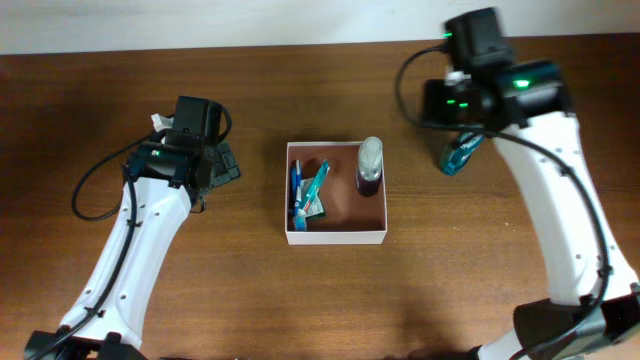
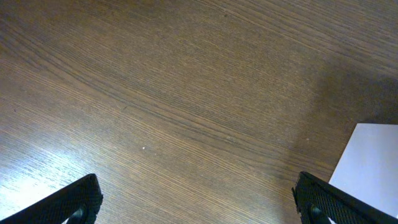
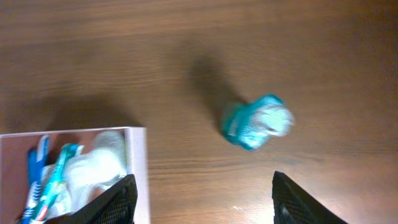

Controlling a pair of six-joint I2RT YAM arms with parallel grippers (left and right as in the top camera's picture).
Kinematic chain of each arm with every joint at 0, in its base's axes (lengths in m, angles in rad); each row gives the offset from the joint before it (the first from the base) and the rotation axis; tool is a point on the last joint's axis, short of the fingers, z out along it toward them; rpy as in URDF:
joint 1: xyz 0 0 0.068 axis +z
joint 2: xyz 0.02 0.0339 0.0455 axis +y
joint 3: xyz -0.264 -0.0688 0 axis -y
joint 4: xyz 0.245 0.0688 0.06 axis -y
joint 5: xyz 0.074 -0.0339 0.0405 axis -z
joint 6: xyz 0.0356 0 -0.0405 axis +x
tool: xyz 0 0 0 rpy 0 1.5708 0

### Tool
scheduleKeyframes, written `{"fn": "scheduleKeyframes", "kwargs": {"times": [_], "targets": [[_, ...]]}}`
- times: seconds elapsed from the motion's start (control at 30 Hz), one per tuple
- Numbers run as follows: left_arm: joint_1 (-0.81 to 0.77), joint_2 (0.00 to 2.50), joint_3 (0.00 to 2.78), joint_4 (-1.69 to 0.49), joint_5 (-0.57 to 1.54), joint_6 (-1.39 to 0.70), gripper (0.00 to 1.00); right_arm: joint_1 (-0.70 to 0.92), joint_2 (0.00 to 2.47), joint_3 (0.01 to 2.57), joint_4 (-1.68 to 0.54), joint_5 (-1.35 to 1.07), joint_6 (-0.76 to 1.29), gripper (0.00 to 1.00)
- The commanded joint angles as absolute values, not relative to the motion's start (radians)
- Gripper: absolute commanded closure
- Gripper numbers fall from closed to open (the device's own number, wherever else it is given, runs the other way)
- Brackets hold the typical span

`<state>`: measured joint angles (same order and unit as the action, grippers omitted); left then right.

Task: Pack container
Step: 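Move the right gripper over the teal Listerine bottle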

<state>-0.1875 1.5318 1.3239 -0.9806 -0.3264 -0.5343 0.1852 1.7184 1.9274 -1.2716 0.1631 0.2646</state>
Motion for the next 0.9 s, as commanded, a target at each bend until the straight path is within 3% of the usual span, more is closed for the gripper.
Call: {"fn": "scheduleKeyframes", "kwargs": {"times": [0.0, 0.2, 0.87], "targets": [[-0.185, 1.539, 1.325, -0.981, -0.337, -0.526, 0.01, 0.094, 1.742, 1.928, -1.296, 0.146, 0.3, 0.38], [-0.185, 1.539, 1.325, -0.981, -0.337, -0.526, 0.01, -0.015, 1.789, 1.927, -1.306, 0.113, 0.353, 0.38], [-0.185, 1.539, 1.325, -0.981, -0.337, -0.526, 0.01, -0.021, 1.996, 1.926, -1.276, 0.073, 0.414, 0.38]]}}
